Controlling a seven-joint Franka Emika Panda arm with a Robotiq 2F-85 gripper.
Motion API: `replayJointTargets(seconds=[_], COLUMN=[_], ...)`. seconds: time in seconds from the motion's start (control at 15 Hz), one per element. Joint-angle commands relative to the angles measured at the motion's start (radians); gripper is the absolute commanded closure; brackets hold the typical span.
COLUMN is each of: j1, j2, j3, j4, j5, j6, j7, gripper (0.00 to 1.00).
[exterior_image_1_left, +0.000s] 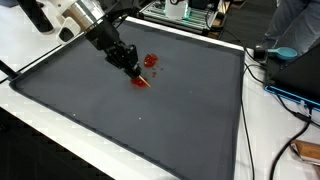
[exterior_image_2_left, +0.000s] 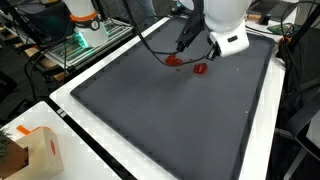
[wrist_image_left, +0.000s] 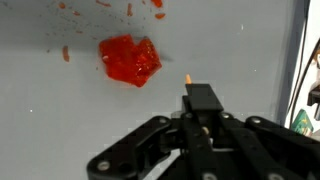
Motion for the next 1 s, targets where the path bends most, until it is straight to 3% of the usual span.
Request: replayJointTargets(seconds=[0.0, 0.4, 0.93], j1=[0.030, 0.072, 0.105], j2=[-0.041, -0.109, -0.203], j3=[-0.022, -0.048, -0.077], j4=[-0.007, -0.009, -0.012], j5=[-0.072, -0.192, -0.328], j6=[-0.004, -0.012, -0.054], j7=[0.088, 0.203, 0.262], gripper=[0.97, 0.97, 0.97])
